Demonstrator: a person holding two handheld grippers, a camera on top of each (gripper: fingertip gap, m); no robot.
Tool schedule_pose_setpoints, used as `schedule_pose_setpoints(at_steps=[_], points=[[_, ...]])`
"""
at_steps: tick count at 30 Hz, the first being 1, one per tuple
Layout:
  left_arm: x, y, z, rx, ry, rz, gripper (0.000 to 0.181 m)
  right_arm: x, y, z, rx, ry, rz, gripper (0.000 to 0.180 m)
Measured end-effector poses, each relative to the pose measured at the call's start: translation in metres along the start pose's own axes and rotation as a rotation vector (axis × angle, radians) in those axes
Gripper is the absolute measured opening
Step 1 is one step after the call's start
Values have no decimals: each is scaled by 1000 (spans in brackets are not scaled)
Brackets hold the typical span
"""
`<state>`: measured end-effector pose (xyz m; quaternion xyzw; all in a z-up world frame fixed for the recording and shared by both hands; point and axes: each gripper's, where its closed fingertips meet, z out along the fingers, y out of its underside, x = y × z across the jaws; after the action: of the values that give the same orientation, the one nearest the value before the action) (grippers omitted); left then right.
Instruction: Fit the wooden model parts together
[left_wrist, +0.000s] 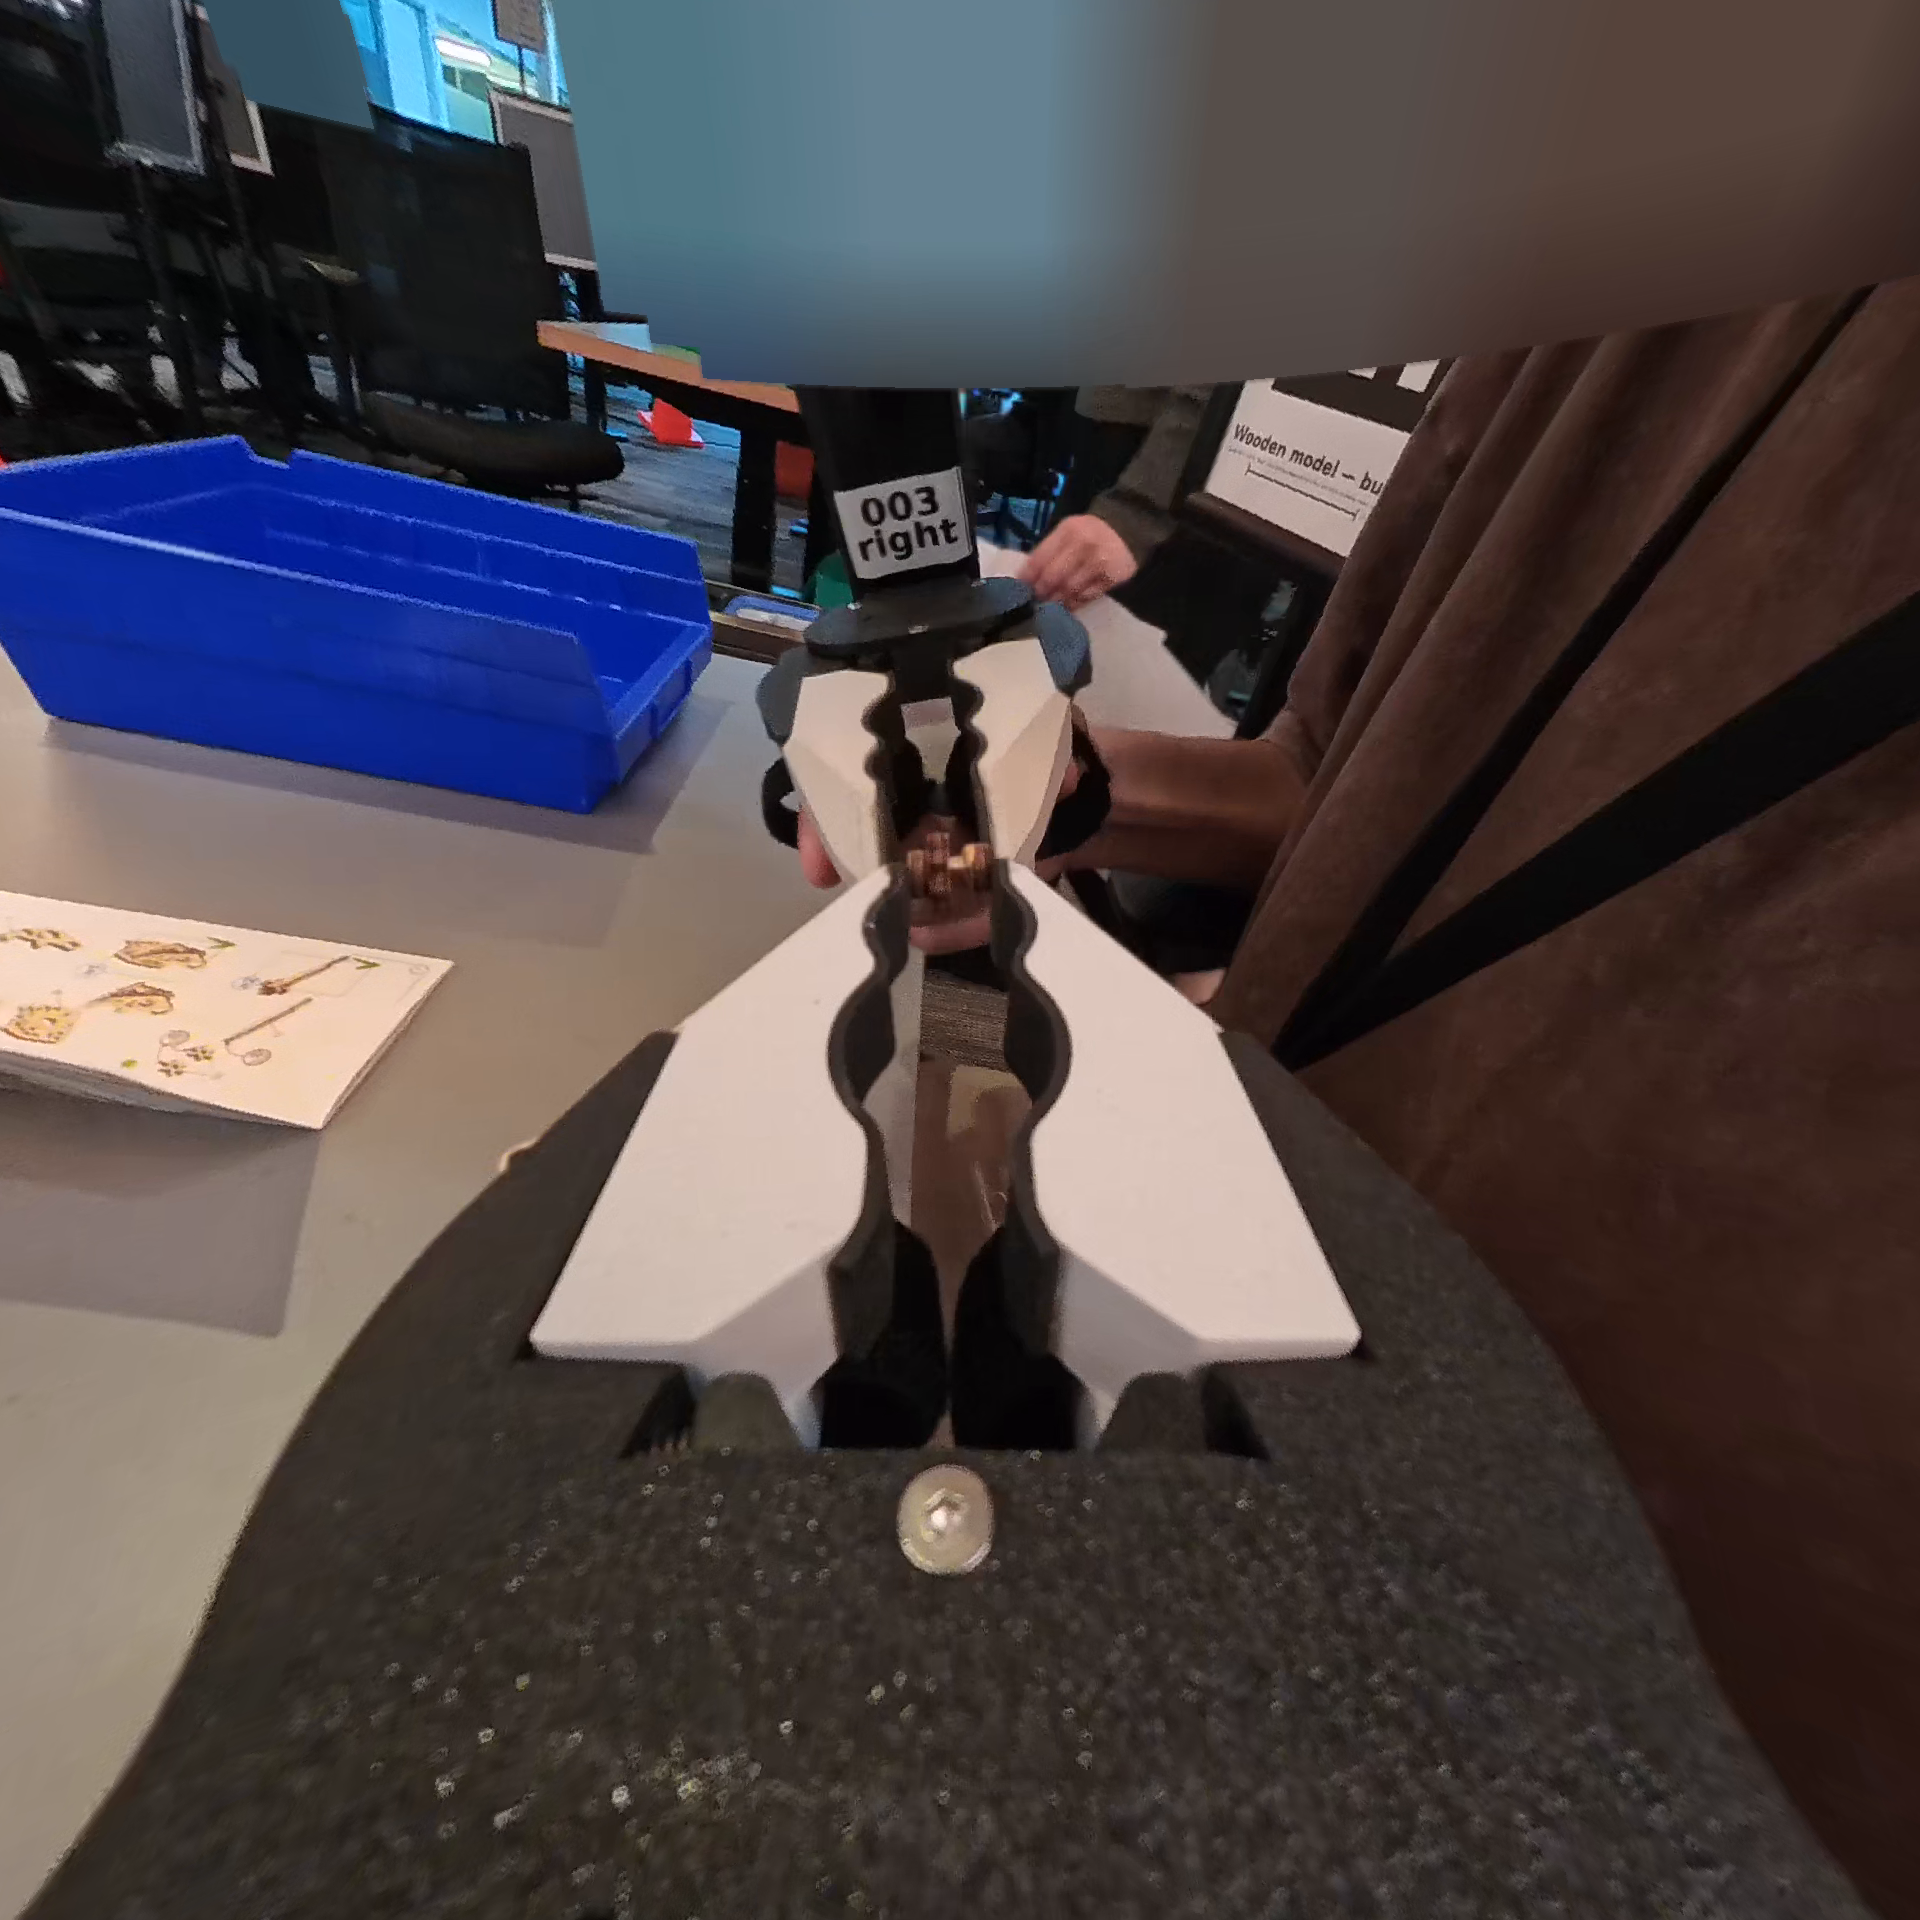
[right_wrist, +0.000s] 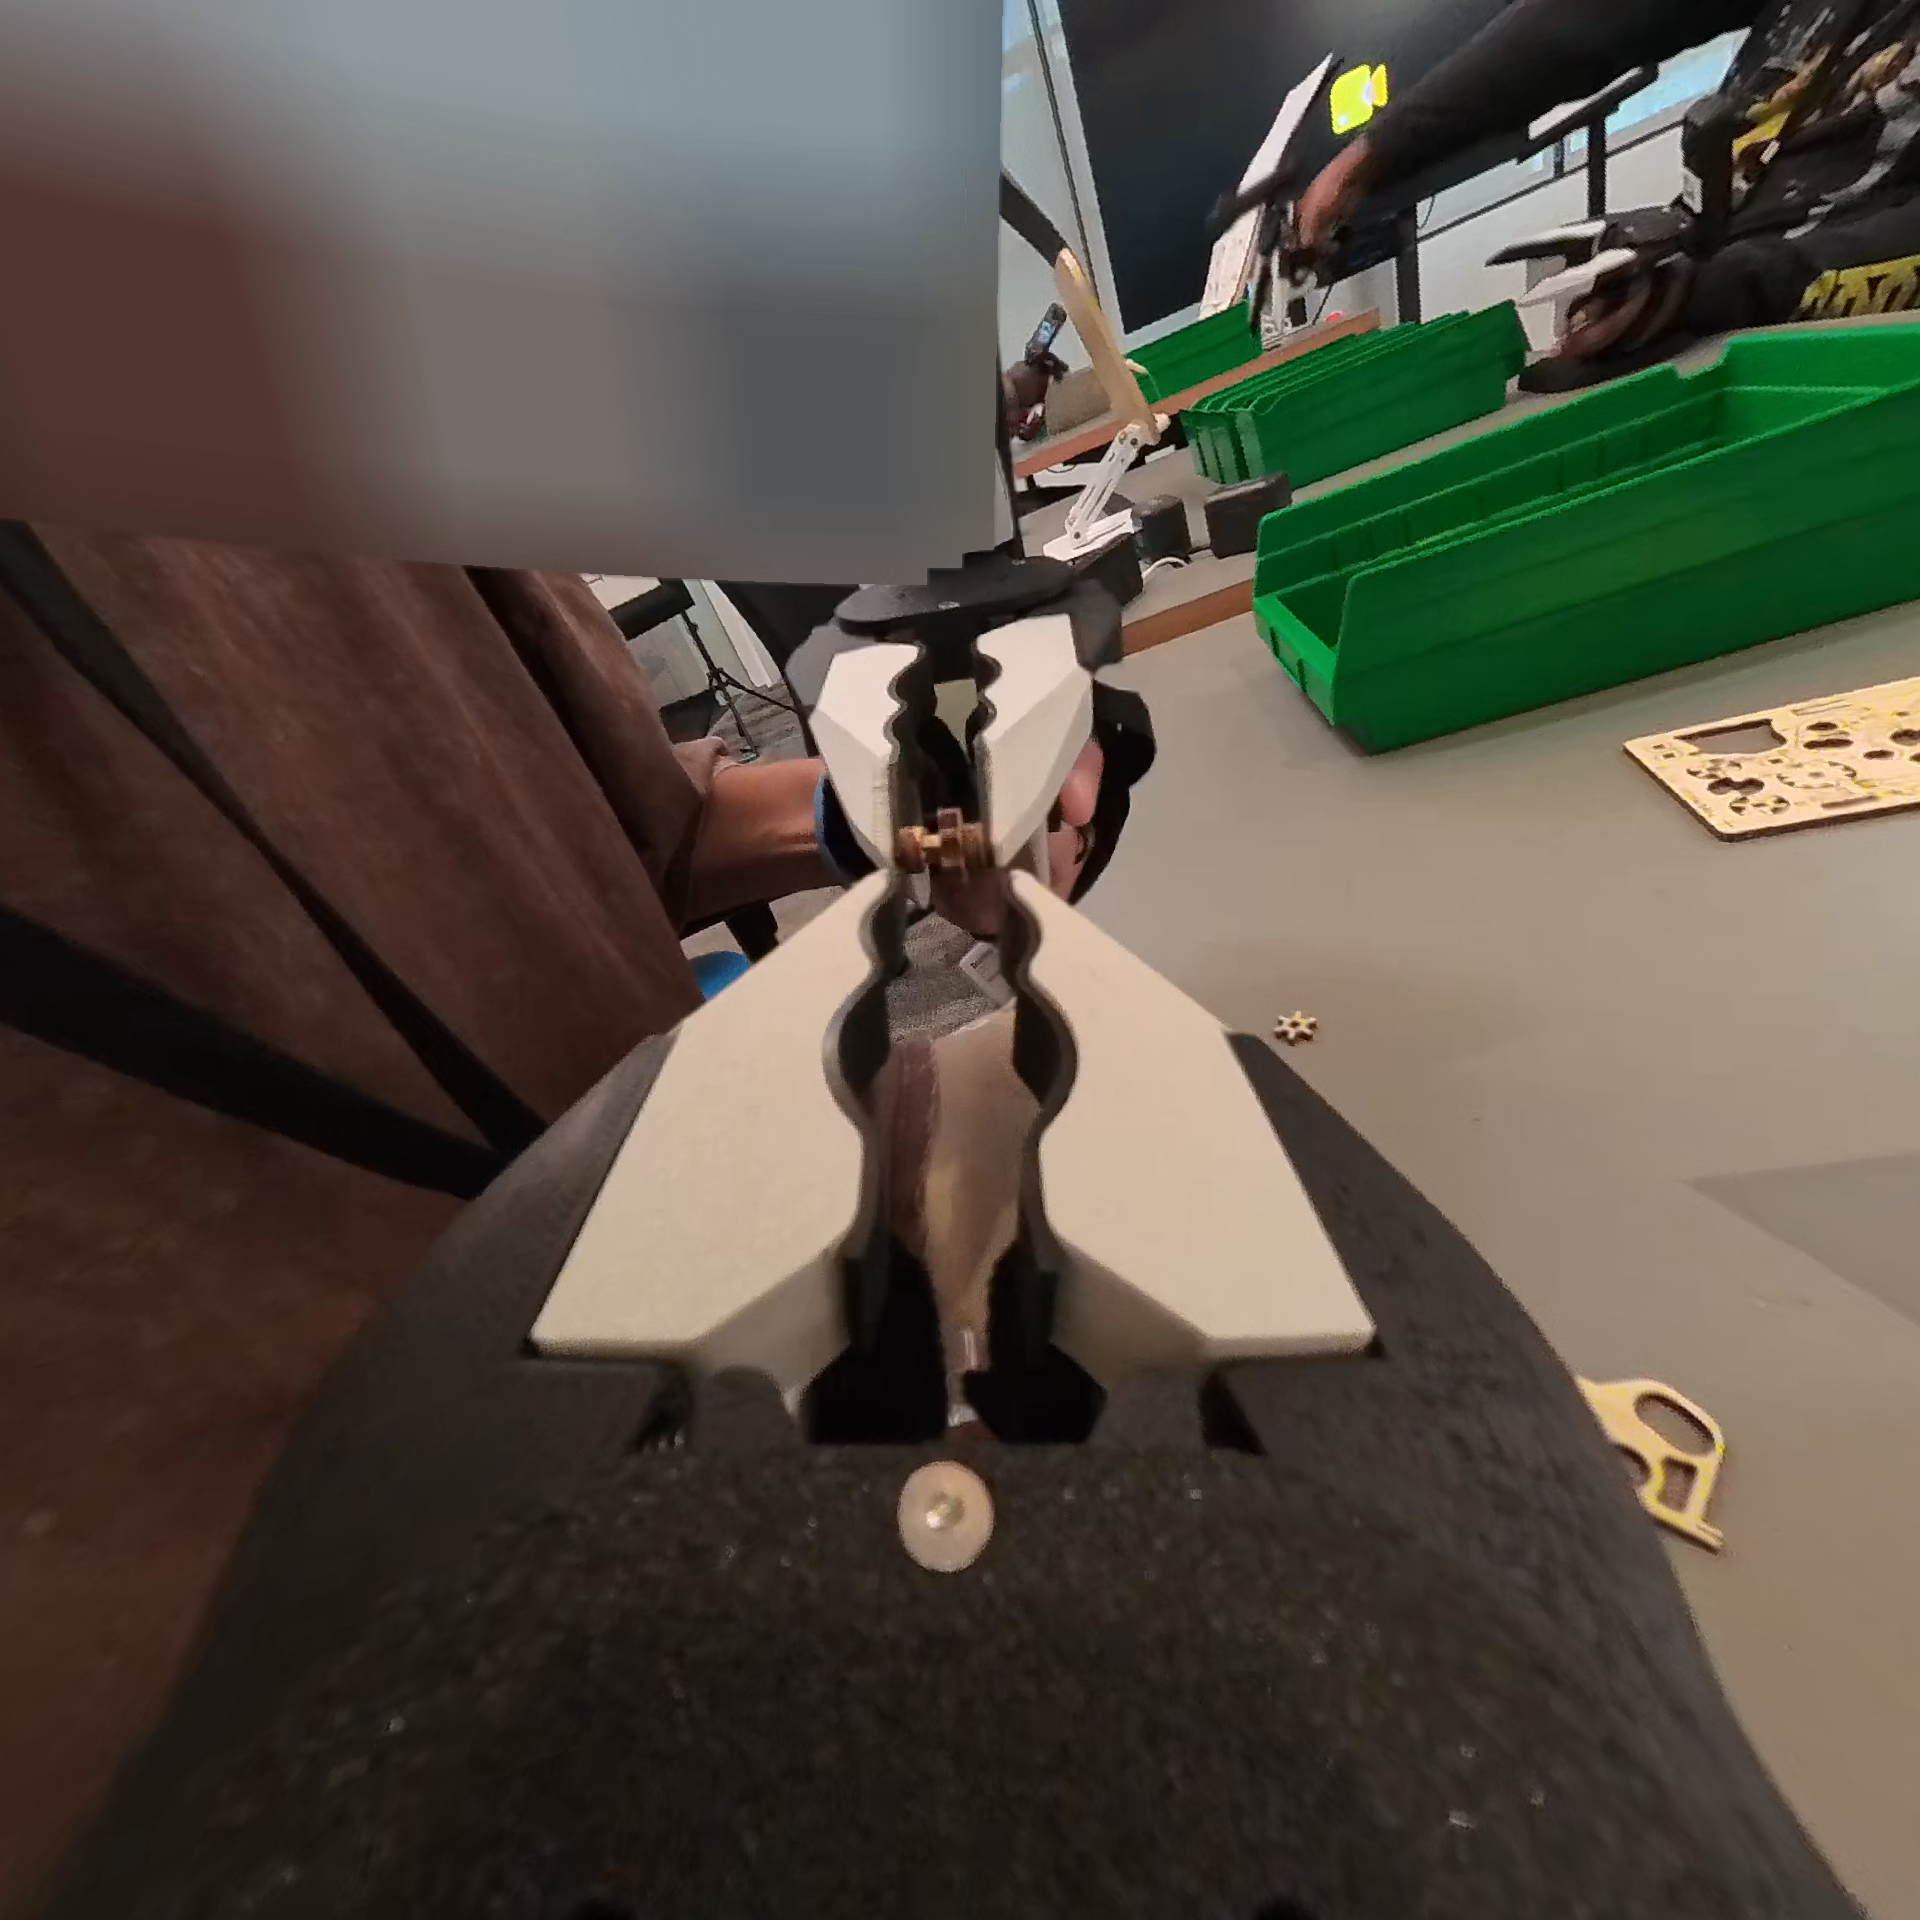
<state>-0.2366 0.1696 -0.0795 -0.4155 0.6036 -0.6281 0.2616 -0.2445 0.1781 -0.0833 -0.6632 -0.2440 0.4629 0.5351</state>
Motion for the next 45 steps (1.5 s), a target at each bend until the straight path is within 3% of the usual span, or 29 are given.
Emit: schedule_pose_setpoints(at_steps=[7, 45], points=[[3, -1, 0, 1, -4, 65, 13, -6, -1, 1, 3, 2, -68, 12], [-5, 13, -1, -27, 54, -87, 15, 7, 10, -1, -49, 17, -39, 12]])
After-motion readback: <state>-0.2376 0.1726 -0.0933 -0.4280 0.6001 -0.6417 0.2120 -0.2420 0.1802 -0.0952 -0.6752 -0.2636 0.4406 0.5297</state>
